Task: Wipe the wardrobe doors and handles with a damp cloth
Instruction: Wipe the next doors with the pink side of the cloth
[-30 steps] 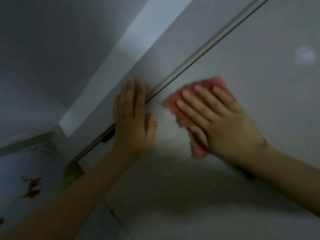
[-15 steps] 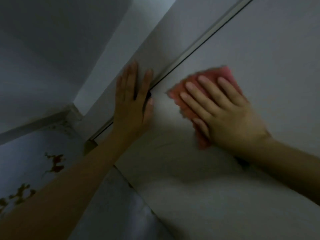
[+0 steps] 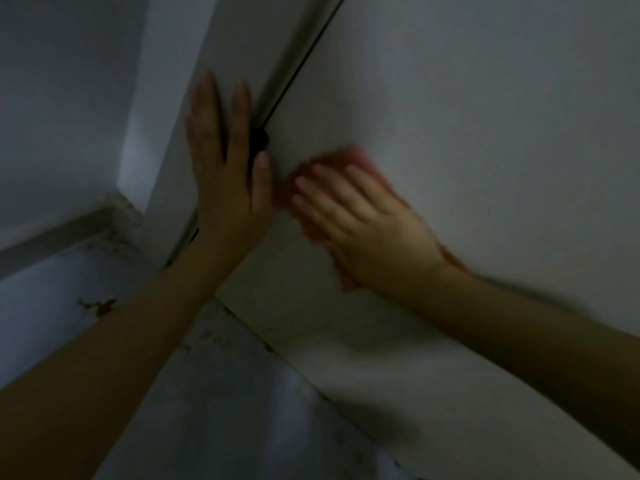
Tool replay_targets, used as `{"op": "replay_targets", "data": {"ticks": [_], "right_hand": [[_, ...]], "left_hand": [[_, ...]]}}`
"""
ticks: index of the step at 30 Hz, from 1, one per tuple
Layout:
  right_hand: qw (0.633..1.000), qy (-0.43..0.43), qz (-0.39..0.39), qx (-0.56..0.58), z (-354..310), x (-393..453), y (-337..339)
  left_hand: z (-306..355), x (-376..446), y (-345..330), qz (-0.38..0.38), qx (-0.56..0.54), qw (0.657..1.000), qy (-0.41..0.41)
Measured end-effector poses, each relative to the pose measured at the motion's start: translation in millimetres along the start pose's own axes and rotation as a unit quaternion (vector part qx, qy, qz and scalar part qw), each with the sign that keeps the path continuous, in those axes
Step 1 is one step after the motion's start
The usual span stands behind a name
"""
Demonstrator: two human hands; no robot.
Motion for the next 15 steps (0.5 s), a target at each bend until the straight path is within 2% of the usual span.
{"op": "replay_targets", "data": {"ticks": [2, 4, 6, 8, 10, 11, 15], "right_hand": [[0.999, 0.042, -0.015, -0.003, -35.4, 3.6, -9.9], [0.989, 0.117, -0.093, -0.014, -62.7, -11.8, -16.6], [0.974, 0.169, -0.147, -0.017, -60.1, -37.2, -21.4], [0.982, 0.134, -0.123, 0.041, -41.3, -43.2, -13.8], [0.994, 0.066, -0.030, 0.081, -22.2, -32.9, -9.2], [0.996, 0.053, -0.011, 0.070, -17.8, -23.5, -8.5], [0.996, 0.083, -0.025, 0.012, -52.9, 19.5, -15.7]], "left_hand": [[-4.9, -0.9, 1.3, -0.010, 0.000, 1.000, -0.019], [-8.5, -3.5, 4.1, -0.025, 0.007, 0.999, -0.034], [-12.3, -6.4, 7.7, -0.036, 0.010, 0.999, -0.032], [-20.9, -13.7, 12.9, -0.055, 0.007, 0.998, 0.005], [-31.6, -22.9, 18.8, -0.087, 0.005, 0.996, 0.026], [-35.5, -27.0, 20.9, -0.099, 0.008, 0.995, 0.021], [-40.2, -30.2, 18.9, -0.101, 0.015, 0.995, -0.002]]}}
Point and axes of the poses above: each hand's wrist, its own x-axis towards the middle knuckle, its own y-axis out of the back of the hand, z = x × y, the point moved 3 cm from there along x, towards the middle knuckle, and after that the axes turned 12 degrees about -y, right-handed, at the moved point
